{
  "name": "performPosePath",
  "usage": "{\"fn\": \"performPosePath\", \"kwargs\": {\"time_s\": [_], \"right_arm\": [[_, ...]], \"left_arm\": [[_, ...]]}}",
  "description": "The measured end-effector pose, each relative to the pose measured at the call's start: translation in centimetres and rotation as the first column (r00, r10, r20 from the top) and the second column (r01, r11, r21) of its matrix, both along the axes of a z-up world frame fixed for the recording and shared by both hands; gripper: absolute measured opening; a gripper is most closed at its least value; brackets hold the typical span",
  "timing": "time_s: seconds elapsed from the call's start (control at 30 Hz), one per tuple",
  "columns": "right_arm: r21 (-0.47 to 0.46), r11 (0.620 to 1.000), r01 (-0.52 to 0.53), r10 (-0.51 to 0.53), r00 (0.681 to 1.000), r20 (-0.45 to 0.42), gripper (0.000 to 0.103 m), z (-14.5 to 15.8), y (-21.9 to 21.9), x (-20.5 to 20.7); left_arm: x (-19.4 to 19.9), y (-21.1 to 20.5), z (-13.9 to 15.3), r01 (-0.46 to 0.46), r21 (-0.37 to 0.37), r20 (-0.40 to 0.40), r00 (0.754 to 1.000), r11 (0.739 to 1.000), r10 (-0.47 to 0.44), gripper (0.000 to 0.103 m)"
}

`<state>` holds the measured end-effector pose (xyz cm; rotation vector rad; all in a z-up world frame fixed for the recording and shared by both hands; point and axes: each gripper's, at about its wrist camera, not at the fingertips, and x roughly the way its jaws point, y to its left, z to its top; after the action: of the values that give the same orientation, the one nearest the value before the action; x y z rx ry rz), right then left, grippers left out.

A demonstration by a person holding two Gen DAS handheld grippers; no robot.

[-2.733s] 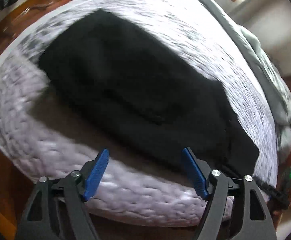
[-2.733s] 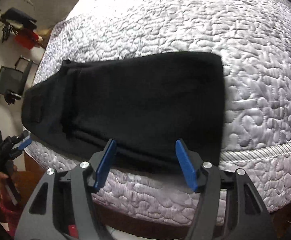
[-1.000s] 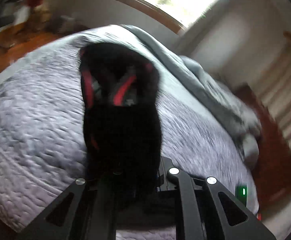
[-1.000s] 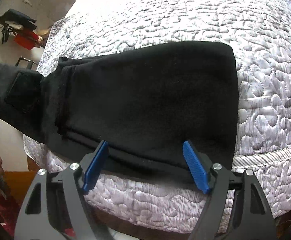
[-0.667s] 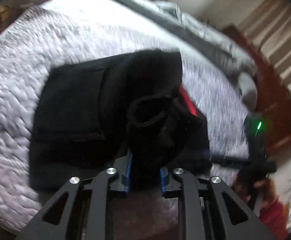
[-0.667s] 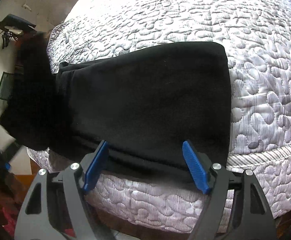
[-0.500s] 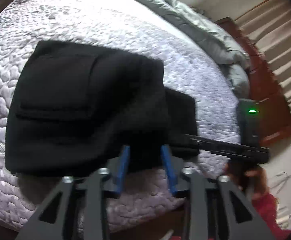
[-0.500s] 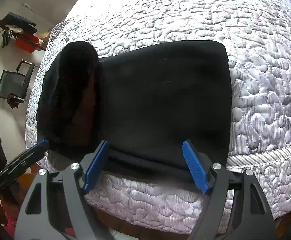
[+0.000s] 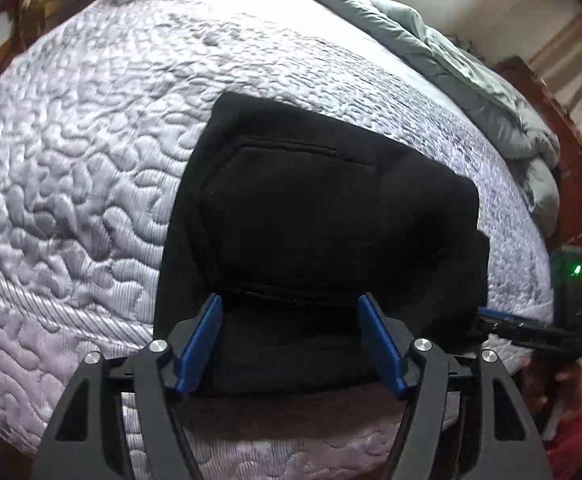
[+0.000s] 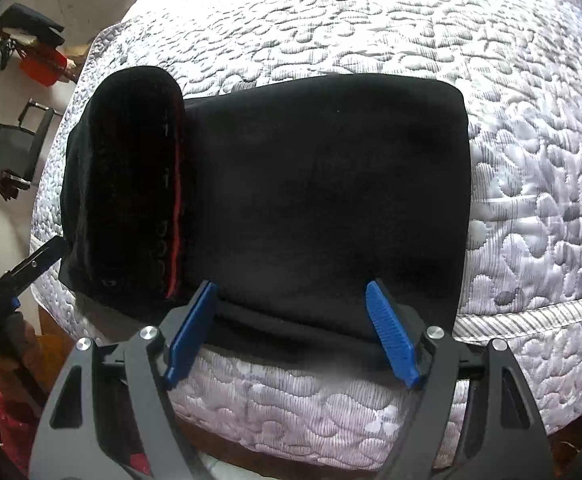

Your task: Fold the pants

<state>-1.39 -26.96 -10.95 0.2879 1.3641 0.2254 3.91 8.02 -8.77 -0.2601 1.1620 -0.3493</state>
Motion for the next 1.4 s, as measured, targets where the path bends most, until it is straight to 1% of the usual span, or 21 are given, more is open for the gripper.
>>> {"fn": "performPosePath", "kwargs": {"time_s": [0.03, 0.17, 0.3, 0.4, 0.47, 0.5, 0.57, 0.6, 0.63, 0.67, 0.7, 0.9, 1.0, 1.1, 1.17, 1.2, 1.23, 1.27, 1.3, 1.33, 1.4], "right_arm": [[-0.017, 1.0, -0.003, 0.003, 1.0, 0.0, 0.076, 0.4, 0.3, -0.1], [-0.005, 0.997, -0.072, 0.072, 0.996, 0.058, 0.076, 3.3, 2.7, -1.0], [0.018, 0.986, -0.165, 0.161, 0.978, 0.129, 0.076, 6.4, 6.2, -1.2], [0.052, 0.978, -0.202, 0.195, 0.974, 0.115, 0.076, 6.4, 8.1, -0.4], [0.029, 0.978, -0.205, 0.201, 0.975, 0.093, 0.076, 5.8, 9.2, 0.4], [0.029, 0.978, -0.207, 0.204, 0.976, 0.076, 0.072, 5.2, 9.7, 0.7], [0.057, 0.975, -0.212, 0.21, 0.976, 0.052, 0.057, 4.3, 10.0, 1.0], [0.066, 0.976, -0.209, 0.206, 0.978, 0.04, 0.041, 3.8, 9.9, 1.2], [0.096, 0.973, -0.209, 0.206, 0.978, 0.036, 0.021, 3.4, 10.1, 1.1], [0.124, 0.97, -0.21, 0.208, 0.978, 0.033, 0.014, 3.3, 10.1, 1.1], [0.117, 0.971, -0.209, 0.206, 0.978, 0.034, 0.003, 3.4, 9.9, 0.9], [0.066, 0.964, -0.256, 0.252, 0.965, 0.072, 0.002, 5.5, 9.2, 0.0], [0.015, 0.967, -0.254, 0.253, 0.967, 0.03, 0.002, 4.4, 9.2, 0.1], [0.021, 0.973, -0.228, 0.229, 0.973, -0.036, 0.004, 1.4, 9.2, 0.7], [0.021, 0.974, -0.226, 0.227, 0.974, -0.022, 0.013, 1.8, 9.0, 0.5], [0.013, 0.974, -0.224, 0.224, 0.974, -0.01, 0.026, 2.2, 8.8, 0.5], [0.004, 0.975, -0.222, 0.222, 0.975, 0.003, 0.049, 2.8, 8.5, 0.4], [-0.014, 0.976, -0.215, 0.215, 0.976, 0.016, 0.064, 3.3, 8.2, 0.4], [-0.028, 0.98, -0.198, 0.199, 0.979, 0.052, 0.085, 4.1, 7.8, 0.5], [-0.025, 0.982, -0.188, 0.189, 0.979, 0.069, 0.087, 4.5, 7.6, 0.7], [0.012, 0.986, -0.168, 0.167, 0.984, 0.056, 0.087, 4.5, 6.9, 1.3]], "left_arm": [[-0.1, -0.2, 0.3, 0.011, 0.007, 0.003, 1.0, 1.0, -0.011, 0.074], [0.1, 0.5, 1.9, -0.007, -0.051, -0.001, 1.0, 0.999, 0.007, 0.076], [0.3, 2.4, 3.4, -0.065, -0.003, 0.032, 0.997, 0.998, 0.065, 0.08], [0.4, 3.0, 3.1, -0.078, 0.029, 0.029, 0.997, 0.997, 0.077, 0.083], [0.4, 3.3, 2.7, -0.08, 0.029, 0.013, 0.997, 0.996, 0.08, 0.083], [0.5, 3.5, 2.3, -0.084, 0.021, -0.003, 0.996, 0.996, 0.084, 0.083], [0.5, 3.5, 1.8, -0.078, 0.01, -0.023, 0.997, 0.997, 0.078, 0.083], [0.7, 3.5, 1.7, -0.075, 0.013, -0.03, 0.997, 0.997, 0.075, 0.083], [0.8, 3.4, 1.5, -0.071, 0.019, -0.037, 0.997, 0.997, 0.072, 0.083], [0.9, 3.3, 1.3, -0.067, 0.023, -0.044, 0.997, 0.997, 0.068, 0.083], [0.9, 3.3, 1.2, -0.065, 0.025, -0.049, 0.997, 0.998, 0.066, 0.084], [1.3, 2.9, 0.8, -0.06, 0.036, -0.066, 0.996, 0.998, 0.062, 0.086], [1.5, 2.6, 0.4, -0.054, 0.055, -0.078, 0.995, 0.997, 0.058, 0.087], [1.5, 2.4, 0.0, -0.049, 0.061, -0.09, 0.994, 0.997, 0.054, 0.088], [1.4, 2.5, 0.0, -0.045, 0.058, -0.092, 0.995, 0.997, 0.05, 0.088], [1.4, 2.7, 0.1, -0.042, 0.049, -0.099, 0.994, 0.998, 0.046, 0.088], [1.4, 2.9, 0.1, -0.045, 0.043, -0.1, 0.994, 0.998, 0.049, 0.088], [1.3, 3.1, 0.2, -0.053, 0.034, -0.102, 0.993, 0.998, 0.056, 0.088], [1.4, 3.3, 0.3, -0.063, 0.025, -0.102, 0.993, 0.998, 0.066, 0.088], [1.4, 3.5, 0.5, -0.072, 0.017, -0.101, 0.992, 0.997, 0.074, 0.088], [1.4, 3.7, 0.7, -0.083, 0.004, -0.1, 0.992, 0.997, 0.083, 0.088]]}}
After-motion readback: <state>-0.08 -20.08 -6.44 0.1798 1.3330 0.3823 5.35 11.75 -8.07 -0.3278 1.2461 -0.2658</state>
